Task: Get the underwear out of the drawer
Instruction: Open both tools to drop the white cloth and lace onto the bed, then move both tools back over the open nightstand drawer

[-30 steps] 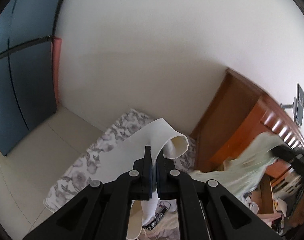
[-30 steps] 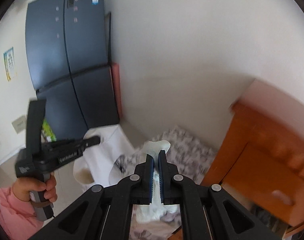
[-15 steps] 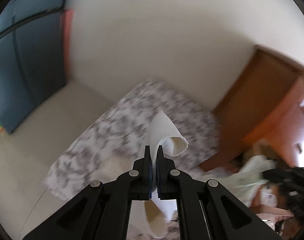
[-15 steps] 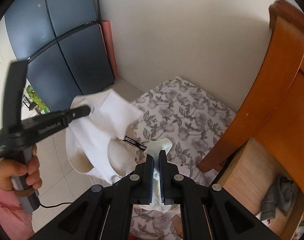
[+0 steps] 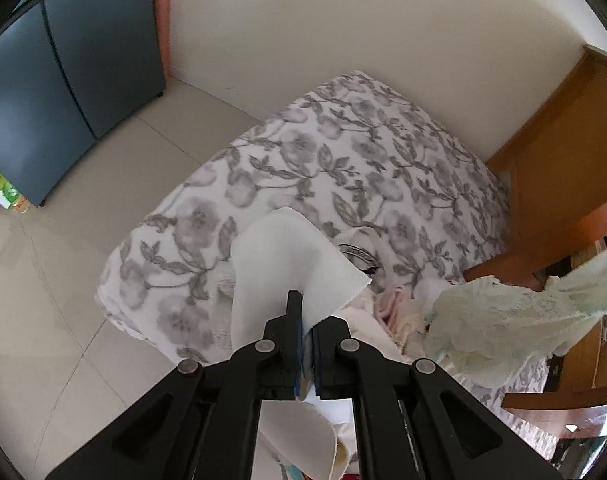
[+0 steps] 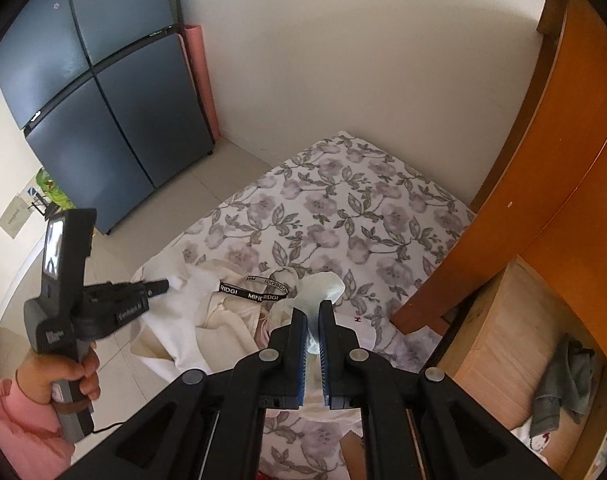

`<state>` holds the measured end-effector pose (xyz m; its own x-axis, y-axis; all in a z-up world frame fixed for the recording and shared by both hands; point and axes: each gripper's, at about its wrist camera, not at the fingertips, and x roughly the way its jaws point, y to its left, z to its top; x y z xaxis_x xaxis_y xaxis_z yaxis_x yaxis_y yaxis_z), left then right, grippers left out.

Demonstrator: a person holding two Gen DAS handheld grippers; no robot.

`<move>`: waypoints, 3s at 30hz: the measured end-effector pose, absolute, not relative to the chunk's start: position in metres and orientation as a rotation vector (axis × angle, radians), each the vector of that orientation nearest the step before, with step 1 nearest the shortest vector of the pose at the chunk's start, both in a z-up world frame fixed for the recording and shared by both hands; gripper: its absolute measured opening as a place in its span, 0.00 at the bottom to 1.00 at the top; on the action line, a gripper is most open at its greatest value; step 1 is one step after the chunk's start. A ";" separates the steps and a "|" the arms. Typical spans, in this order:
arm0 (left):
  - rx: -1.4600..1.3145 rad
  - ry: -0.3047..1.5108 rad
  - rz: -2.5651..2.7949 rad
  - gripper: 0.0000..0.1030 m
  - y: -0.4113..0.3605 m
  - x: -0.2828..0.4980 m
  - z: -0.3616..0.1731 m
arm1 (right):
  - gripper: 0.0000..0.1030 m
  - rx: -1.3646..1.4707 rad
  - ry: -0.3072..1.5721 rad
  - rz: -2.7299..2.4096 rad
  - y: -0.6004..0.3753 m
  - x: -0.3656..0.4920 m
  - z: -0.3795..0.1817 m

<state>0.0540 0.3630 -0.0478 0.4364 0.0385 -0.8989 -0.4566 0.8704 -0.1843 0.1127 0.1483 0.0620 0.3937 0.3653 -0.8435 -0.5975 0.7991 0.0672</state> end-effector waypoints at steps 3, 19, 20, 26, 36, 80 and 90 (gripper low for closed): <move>-0.445 1.086 0.307 0.19 0.359 0.057 -0.046 | 0.09 -0.269 1.014 0.627 0.150 0.115 0.058; -0.414 1.103 0.319 0.73 0.349 0.052 -0.040 | 0.62 -0.359 1.092 0.644 0.151 0.107 0.047; -0.412 1.099 0.318 0.80 0.348 0.052 -0.038 | 0.64 -0.363 1.096 0.648 0.151 0.106 0.046; -0.383 1.073 0.308 0.88 0.342 0.049 -0.032 | 0.75 -0.375 1.096 0.655 0.147 0.101 0.049; -0.399 1.072 0.325 0.92 0.345 0.034 -0.051 | 0.87 -0.367 1.095 0.639 0.130 0.094 0.050; -0.219 0.873 0.210 1.00 0.195 0.002 0.060 | 1.00 0.005 0.914 0.413 -0.104 0.030 0.094; -0.105 0.917 0.093 1.00 0.127 0.022 0.060 | 1.00 0.107 0.915 0.322 -0.172 0.032 0.083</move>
<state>0.0219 0.1265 0.0597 0.6045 0.0355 -0.7958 -0.1254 0.9908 -0.0510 0.0315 -0.1720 0.0833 0.5654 0.3184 -0.7609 -0.2280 0.9469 0.2269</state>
